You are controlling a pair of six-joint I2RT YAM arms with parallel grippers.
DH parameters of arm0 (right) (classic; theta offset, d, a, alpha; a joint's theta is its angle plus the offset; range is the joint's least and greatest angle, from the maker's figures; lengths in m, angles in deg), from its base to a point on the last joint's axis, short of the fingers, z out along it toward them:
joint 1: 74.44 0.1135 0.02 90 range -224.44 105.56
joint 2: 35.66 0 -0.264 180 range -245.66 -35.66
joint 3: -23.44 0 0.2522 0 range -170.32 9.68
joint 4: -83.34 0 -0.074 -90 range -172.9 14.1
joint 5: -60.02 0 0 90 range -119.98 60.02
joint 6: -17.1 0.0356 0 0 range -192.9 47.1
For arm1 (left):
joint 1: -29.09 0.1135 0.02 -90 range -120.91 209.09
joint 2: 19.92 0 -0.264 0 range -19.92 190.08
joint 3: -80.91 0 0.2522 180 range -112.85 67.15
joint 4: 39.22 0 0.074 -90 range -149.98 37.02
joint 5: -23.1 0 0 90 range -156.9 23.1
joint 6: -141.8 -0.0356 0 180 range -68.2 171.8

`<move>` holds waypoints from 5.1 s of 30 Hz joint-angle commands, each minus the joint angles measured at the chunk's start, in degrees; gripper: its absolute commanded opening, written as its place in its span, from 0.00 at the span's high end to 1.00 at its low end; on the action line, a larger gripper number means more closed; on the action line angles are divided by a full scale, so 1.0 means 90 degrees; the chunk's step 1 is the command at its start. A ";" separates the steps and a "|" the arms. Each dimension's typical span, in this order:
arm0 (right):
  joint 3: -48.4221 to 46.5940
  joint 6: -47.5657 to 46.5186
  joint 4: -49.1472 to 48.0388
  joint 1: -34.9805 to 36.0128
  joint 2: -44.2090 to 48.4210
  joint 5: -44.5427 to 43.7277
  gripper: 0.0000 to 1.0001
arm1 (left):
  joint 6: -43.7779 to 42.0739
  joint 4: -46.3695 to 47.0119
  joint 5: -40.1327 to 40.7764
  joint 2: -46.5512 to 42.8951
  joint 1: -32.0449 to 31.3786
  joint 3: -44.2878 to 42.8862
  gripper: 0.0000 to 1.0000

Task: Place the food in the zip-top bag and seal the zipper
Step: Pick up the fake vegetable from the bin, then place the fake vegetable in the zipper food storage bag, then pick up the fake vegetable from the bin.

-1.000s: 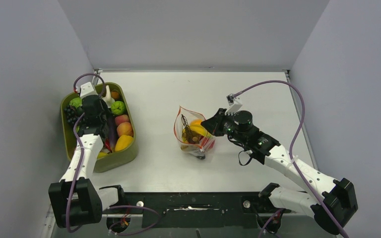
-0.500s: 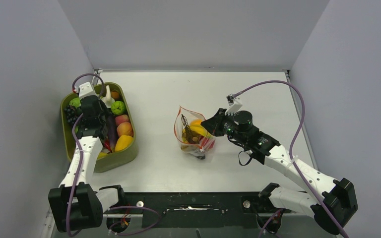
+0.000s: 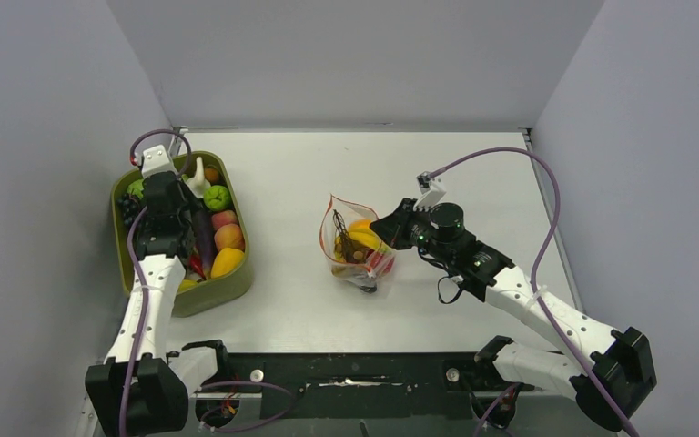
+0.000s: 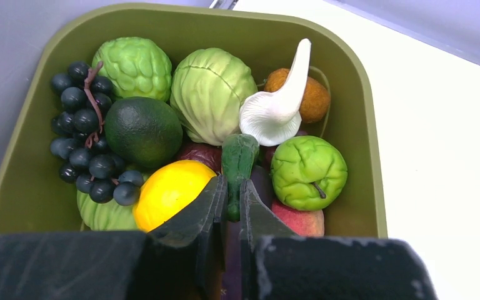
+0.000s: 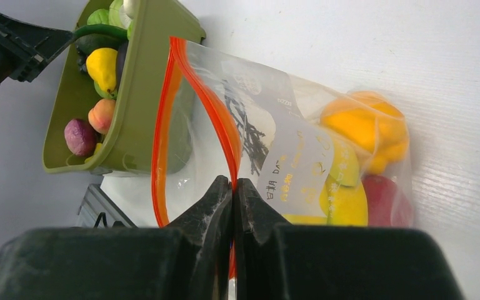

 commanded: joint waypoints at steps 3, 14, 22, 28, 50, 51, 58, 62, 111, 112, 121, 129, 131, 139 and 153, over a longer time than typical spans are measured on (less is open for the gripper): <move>-0.0366 -0.0168 -0.0054 -0.0051 0.0045 -0.0162 1.00 | -0.0176 -0.0225 0.0008 -0.0505 -0.0112 -0.0587 1.00; -0.0514 -0.0092 0.0147 -0.0052 0.0092 -0.0299 1.00 | 0.0077 -0.1110 -0.0588 -0.0958 -0.0108 -0.1219 1.00; -0.0481 -0.0038 0.0193 -0.0052 0.0143 -0.0490 1.00 | 0.0296 -0.1512 -0.1544 -0.1216 -0.0165 -0.1685 1.00; -0.0544 -0.0094 0.0252 -0.0052 -0.0020 -0.0503 1.00 | 0.0578 -0.0963 -0.2776 -0.1390 -0.0366 -0.1352 1.00; -0.0569 -0.0187 0.0093 -0.0043 -0.0214 -0.0614 1.00 | 0.1064 0.1430 -0.7027 -0.1560 -0.1745 -0.0324 1.00; -0.0578 -0.0186 0.0091 -0.0040 -0.0231 -0.0596 1.00 | 0.1013 0.1415 -0.7086 -0.1514 -0.1836 -0.0349 1.00; -0.0552 -0.0242 0.0043 -0.0054 -0.0194 -0.0576 1.00 | 0.0486 0.0934 -0.7052 -0.1196 -0.2427 -0.0650 1.00; -0.0549 -0.0292 0.0013 -0.0047 -0.0187 -0.0503 1.00 | 0.0289 0.0590 -0.6924 -0.0902 -0.2736 -0.0853 1.00; -0.0570 -0.0147 -0.0124 0.0196 -0.0003 -0.0218 1.00 | -0.1571 -0.0711 -0.6249 0.1761 -0.4483 -0.2086 0.83; -0.0578 -0.0148 -0.0107 0.0206 -0.0009 -0.0227 1.00 | -0.1573 -0.0659 -0.6192 0.1734 -0.4483 -0.2056 0.81; -0.0599 -0.0053 -0.0127 0.0222 0.0000 -0.0285 1.00 | -0.1576 -0.0468 -0.6251 0.1645 -0.4484 -0.2037 1.00; -0.0603 -0.0021 -0.0039 0.0244 -0.0023 -0.0332 1.00 | -0.1054 0.0104 -0.4671 0.0881 -0.4482 -0.1632 0.63; -0.0584 -0.0031 -0.0045 0.0243 -0.0011 -0.0360 1.00 | -0.1008 0.0100 -0.4291 0.0704 -0.4474 -0.1595 0.55; -0.0537 -0.0039 -0.0113 0.0251 -0.0007 -0.0311 1.00 | -0.0699 -0.0681 -0.2504 0.0316 -0.4455 -0.1729 0.38; -0.0511 -0.0185 -0.0036 0.0239 0.0093 -0.0308 1.00 | 0.0305 -0.1557 -0.0419 -0.0607 -0.3029 -0.1583 0.25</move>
